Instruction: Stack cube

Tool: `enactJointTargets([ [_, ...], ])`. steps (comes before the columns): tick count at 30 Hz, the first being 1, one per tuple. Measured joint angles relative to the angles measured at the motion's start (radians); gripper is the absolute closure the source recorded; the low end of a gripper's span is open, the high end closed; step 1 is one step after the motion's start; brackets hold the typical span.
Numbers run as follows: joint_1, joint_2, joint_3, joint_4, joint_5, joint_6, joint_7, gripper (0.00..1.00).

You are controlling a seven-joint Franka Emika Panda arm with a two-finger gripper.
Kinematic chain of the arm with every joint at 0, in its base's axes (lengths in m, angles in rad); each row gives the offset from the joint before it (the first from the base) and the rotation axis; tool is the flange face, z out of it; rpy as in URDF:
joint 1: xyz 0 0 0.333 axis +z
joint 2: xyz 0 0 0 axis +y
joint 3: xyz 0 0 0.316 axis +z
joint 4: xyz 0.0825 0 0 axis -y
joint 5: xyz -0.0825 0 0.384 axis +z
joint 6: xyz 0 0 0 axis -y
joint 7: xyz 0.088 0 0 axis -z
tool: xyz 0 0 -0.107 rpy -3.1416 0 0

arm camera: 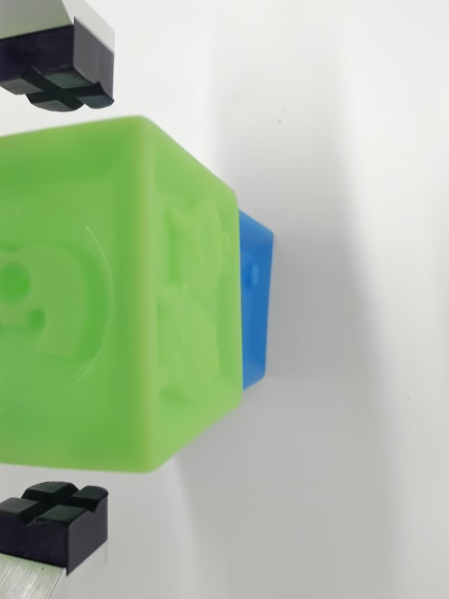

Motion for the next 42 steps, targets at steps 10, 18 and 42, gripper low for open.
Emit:
enactJointTargets([
  [10, 0.000, -0.051, 0.000, -0.007, 0.000, -0.043, 0.000, 0.00],
  [18, 0.000, -0.102, 0.000, -0.009, 0.000, -0.092, 0.000, 0.00],
  [42, 0.000, -0.263, 0.000, 0.033, 0.000, -0.293, 0.000, 0.00],
])
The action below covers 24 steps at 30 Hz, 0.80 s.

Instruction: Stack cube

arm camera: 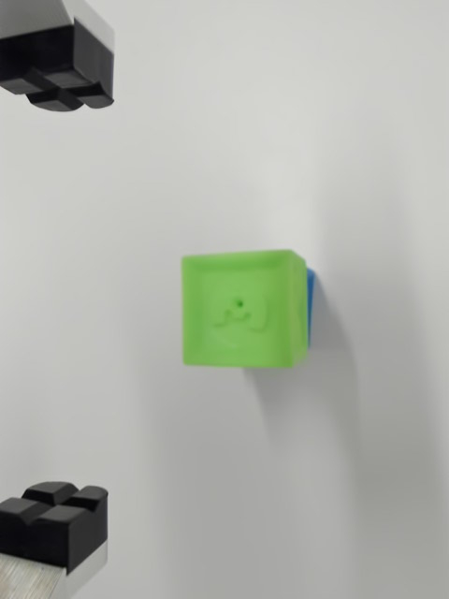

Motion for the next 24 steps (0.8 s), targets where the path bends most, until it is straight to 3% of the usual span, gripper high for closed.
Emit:
enactJointTargets([
  [24, 0.000, -0.092, 0.000, 0.115, 0.000, -0.207, 0.000, 0.00],
])
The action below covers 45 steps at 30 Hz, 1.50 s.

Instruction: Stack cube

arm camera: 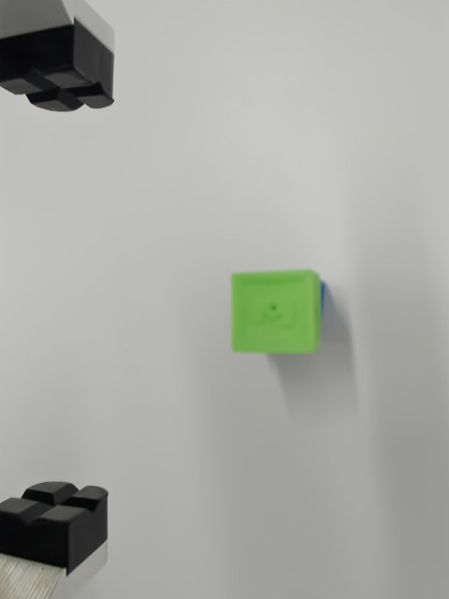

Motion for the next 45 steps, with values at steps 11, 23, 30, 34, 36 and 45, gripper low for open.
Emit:
enactJointTargets([
  [11, 0.000, -0.015, 0.000, 0.051, 0.000, -0.068, 0.000, 0.00],
  [23, 0.000, -0.022, 0.000, 0.076, 0.000, -0.098, 0.001, 0.00],
  [30, 0.000, -0.023, 0.000, 0.076, 0.000, -0.098, 0.001, 0.00],
  [34, 0.000, -0.023, 0.000, 0.076, 0.000, -0.098, 0.001, 0.00],
  [36, 0.000, -0.023, 0.000, 0.076, 0.000, -0.098, 0.001, 0.00],
  [45, 0.000, -0.023, 0.000, 0.076, 0.000, -0.098, 0.001, 0.00],
])
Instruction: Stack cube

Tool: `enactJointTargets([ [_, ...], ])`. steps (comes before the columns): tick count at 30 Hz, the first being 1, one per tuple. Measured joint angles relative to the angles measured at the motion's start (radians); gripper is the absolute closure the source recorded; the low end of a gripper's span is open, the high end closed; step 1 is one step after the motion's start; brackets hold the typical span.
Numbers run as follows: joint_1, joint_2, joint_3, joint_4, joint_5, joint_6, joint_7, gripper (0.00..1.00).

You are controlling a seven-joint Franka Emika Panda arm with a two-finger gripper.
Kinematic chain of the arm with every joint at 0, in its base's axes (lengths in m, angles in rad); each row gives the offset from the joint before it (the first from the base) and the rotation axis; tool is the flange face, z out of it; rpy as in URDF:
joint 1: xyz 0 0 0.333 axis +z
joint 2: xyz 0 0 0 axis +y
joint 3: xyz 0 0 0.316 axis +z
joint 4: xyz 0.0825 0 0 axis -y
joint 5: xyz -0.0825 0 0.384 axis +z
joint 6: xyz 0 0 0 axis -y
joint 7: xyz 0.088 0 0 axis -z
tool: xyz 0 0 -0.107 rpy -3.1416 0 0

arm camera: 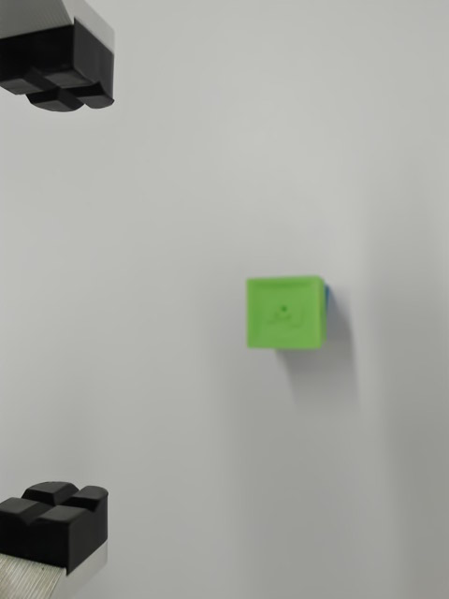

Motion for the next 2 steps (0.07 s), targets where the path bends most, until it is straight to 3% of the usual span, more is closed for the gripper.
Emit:
enactJointTargets([
  [2, 0.000, 0.000, 0.000, 0.000, 0.000, 0.000, 0.000, 0.00],
])
